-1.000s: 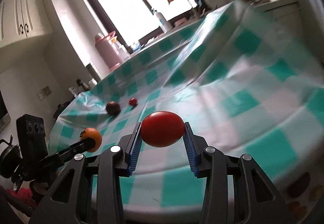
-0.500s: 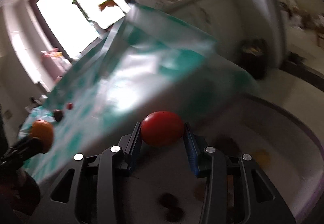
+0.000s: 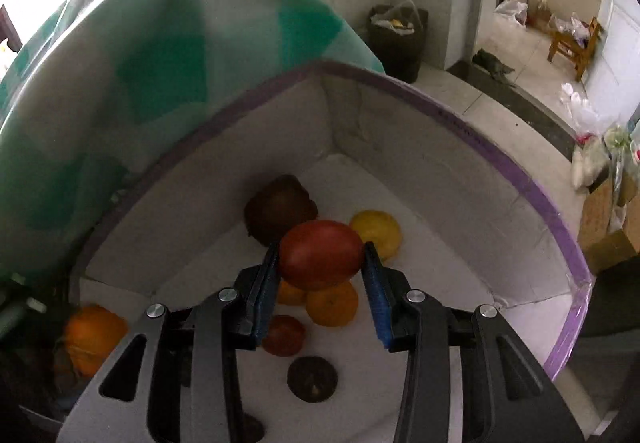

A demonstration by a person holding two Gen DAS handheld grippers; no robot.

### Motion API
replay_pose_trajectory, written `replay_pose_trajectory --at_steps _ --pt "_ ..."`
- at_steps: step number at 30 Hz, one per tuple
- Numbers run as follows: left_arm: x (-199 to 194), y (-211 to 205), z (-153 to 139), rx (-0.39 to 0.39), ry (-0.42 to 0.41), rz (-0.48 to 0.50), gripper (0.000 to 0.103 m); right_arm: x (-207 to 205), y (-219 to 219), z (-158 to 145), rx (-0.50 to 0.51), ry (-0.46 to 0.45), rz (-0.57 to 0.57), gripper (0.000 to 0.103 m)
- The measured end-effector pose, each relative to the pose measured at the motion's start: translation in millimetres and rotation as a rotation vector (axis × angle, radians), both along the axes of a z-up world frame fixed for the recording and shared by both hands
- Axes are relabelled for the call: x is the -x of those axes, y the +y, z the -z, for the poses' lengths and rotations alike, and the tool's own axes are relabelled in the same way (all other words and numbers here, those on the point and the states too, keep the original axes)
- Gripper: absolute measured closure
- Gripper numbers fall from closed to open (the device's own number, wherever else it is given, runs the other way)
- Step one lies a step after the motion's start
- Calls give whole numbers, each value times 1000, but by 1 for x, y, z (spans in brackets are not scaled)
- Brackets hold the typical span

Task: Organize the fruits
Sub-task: 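Open both grippers above the white bin to drop the tomato and mandarin, then move both open grippers back over the remaining fruits on the table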

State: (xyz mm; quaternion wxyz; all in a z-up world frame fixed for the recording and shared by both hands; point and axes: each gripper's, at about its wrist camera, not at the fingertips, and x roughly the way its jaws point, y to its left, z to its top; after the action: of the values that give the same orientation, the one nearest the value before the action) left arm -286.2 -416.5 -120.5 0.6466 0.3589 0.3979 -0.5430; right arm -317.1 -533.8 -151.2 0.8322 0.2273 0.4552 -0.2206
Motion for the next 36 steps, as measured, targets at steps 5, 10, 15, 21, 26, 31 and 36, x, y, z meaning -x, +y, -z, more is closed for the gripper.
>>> replay_pose_trajectory --at_steps 5,10,15,21,26,31,36 --pt "11 -11 48 -148 -3 67 58 -11 -3 18 -1 110 -16 62" --pt "22 -8 62 -182 -12 98 58 -17 2 32 11 186 -39 62" --pt "17 -8 72 -218 0 82 58 -22 3 40 18 230 -48 62" --pt "13 -5 75 -223 -2 79 45 -21 0 41 6 230 -29 48" --pt "13 -5 69 -175 -17 78 20 -19 -1 37 -1 216 -19 36" --pt "18 5 51 -102 -96 72 19 -16 -4 29 -6 167 2 28" --pt "32 26 -13 150 -265 72 16 4 -11 -4 -18 -17 72 27"
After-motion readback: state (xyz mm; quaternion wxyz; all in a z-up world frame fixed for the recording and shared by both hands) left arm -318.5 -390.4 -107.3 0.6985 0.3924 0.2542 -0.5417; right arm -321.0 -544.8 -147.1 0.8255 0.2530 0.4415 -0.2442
